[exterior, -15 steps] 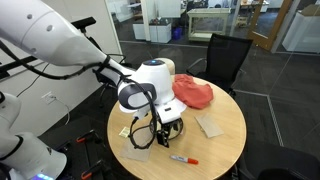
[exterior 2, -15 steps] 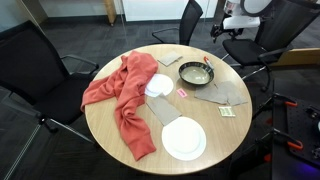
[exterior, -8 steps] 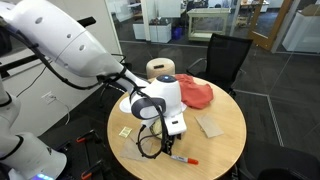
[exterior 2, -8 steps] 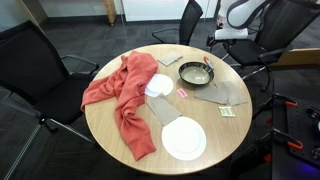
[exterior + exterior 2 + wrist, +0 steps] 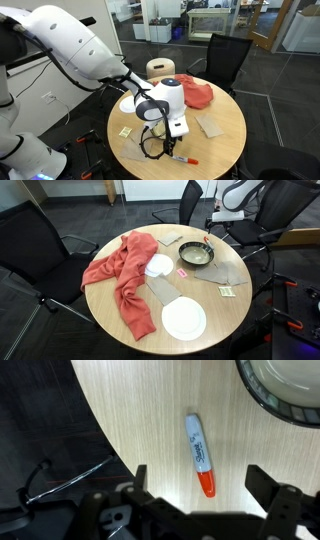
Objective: Put the marker inside the ceramic bowl
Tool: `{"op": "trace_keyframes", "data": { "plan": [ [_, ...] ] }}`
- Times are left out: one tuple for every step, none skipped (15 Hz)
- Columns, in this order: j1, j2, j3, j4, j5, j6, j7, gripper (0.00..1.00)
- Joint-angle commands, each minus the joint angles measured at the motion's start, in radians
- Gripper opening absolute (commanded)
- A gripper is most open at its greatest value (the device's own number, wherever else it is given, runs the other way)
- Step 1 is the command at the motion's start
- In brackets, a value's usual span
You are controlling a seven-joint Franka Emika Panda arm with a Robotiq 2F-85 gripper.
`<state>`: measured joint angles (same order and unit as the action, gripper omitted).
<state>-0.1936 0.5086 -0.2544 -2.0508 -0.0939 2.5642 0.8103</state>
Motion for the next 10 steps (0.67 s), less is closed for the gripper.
{"op": "trace_keyframes", "data": {
  "plan": [
    [0.007,0.038,-0.018,0.011,0.064,0.109,-0.03,1.0],
    [0.004,0.057,-0.015,0.018,0.084,0.144,-0.033,1.0],
    [0.004,0.072,-0.014,0.023,0.101,0.171,-0.037,1.0],
    [0.004,0.091,-0.011,0.03,0.118,0.199,-0.042,1.0],
    [0.005,0.113,-0.011,0.039,0.134,0.227,-0.045,1.0],
    [0.007,0.134,-0.011,0.051,0.147,0.248,-0.047,1.0],
    [0.004,0.157,-0.008,0.067,0.163,0.261,-0.051,1.0],
    [0.006,0.178,-0.01,0.084,0.176,0.264,-0.049,1.0],
    [0.006,0.2,-0.008,0.107,0.19,0.258,-0.053,1.0],
    [0.007,0.221,-0.009,0.13,0.204,0.245,-0.057,1.0]
  ]
}}
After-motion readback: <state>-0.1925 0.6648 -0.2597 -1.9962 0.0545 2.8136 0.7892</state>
